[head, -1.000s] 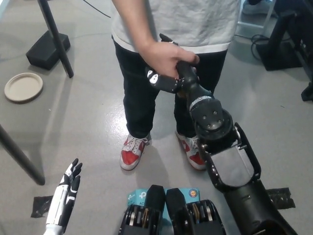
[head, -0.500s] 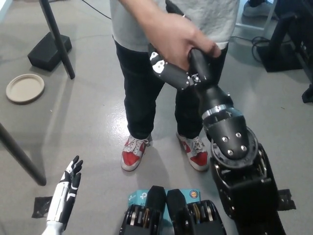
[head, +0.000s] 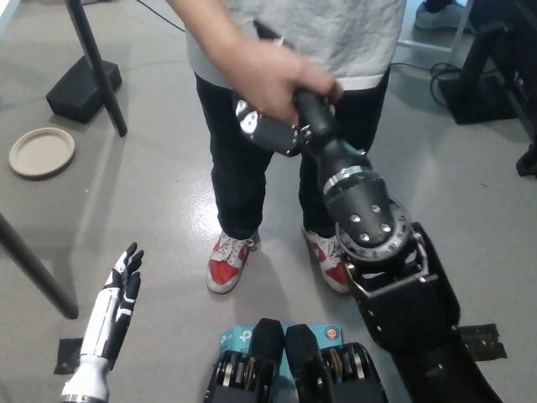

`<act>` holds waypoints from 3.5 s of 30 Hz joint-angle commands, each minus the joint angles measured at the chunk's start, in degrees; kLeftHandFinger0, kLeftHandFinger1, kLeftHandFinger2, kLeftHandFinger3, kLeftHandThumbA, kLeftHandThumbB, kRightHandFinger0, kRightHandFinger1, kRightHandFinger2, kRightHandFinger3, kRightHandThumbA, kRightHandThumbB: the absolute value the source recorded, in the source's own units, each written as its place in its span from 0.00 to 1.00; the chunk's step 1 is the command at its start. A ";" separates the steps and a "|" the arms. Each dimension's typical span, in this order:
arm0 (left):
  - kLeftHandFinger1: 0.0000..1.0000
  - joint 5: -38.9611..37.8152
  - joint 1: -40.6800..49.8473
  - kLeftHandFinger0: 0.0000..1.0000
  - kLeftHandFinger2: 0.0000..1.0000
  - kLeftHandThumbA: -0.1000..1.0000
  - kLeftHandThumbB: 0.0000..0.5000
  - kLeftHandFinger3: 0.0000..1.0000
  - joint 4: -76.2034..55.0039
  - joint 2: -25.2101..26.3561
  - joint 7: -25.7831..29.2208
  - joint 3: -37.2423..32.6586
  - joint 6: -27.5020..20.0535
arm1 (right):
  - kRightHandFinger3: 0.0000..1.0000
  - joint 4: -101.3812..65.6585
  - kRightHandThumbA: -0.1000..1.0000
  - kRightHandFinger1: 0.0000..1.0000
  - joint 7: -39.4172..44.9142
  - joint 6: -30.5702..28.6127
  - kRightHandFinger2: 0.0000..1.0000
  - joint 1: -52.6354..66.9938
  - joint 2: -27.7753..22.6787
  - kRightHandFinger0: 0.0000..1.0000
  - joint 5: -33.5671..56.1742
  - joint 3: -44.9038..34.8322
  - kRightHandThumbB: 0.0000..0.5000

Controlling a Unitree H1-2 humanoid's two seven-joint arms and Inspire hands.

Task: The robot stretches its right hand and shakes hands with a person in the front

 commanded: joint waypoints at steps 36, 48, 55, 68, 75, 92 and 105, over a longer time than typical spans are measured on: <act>1.00 0.62 -1.76 1.00 1.00 1.00 0.12 1.00 -1.62 1.52 -0.19 -1.70 0.80 | 1.00 -57.40 0.51 1.00 4.70 4.21 1.00 -2.96 2.58 1.00 -8.56 1.82 0.49; 1.00 0.89 -2.40 1.00 1.00 1.00 0.10 1.00 -1.13 1.80 0.00 -2.00 0.26 | 1.00 -14.77 0.52 1.00 -1.38 1.16 1.00 -8.51 -3.03 1.00 -4.70 -2.80 0.48; 1.00 0.78 -2.61 1.00 1.00 1.00 0.15 1.00 -1.32 1.76 -0.07 -2.19 0.68 | 1.00 11.30 0.47 1.00 -3.58 -3.69 1.00 -15.92 -3.84 1.00 -1.93 -4.72 0.46; 1.00 0.22 -3.40 1.00 1.00 1.00 0.18 1.00 -2.09 2.47 -1.03 -2.46 1.60 | 1.00 18.43 0.83 1.00 0.36 -5.35 1.00 -17.02 -6.41 1.00 -2.86 -1.84 0.71; 1.00 0.03 -3.40 1.00 1.00 1.00 0.16 1.00 -2.41 2.37 -0.95 -2.48 1.96 | 1.00 6.49 1.00 1.00 2.51 -1.46 1.00 -12.82 -8.48 1.00 -4.05 0.00 1.00; 1.00 -0.67 -3.19 1.00 1.00 1.00 0.20 1.00 -1.99 2.91 -1.45 -2.40 1.60 | 1.00 -26.21 1.00 1.00 5.85 1.96 1.00 8.00 -12.53 1.00 5.86 -9.77 0.92; 1.00 -3.74 -3.94 1.00 1.00 1.00 0.16 1.00 -0.58 2.35 -1.14 -1.26 -0.11 | 1.00 -12.22 1.00 1.00 3.62 -20.37 1.00 24.20 -8.57 1.00 16.66 -21.03 0.43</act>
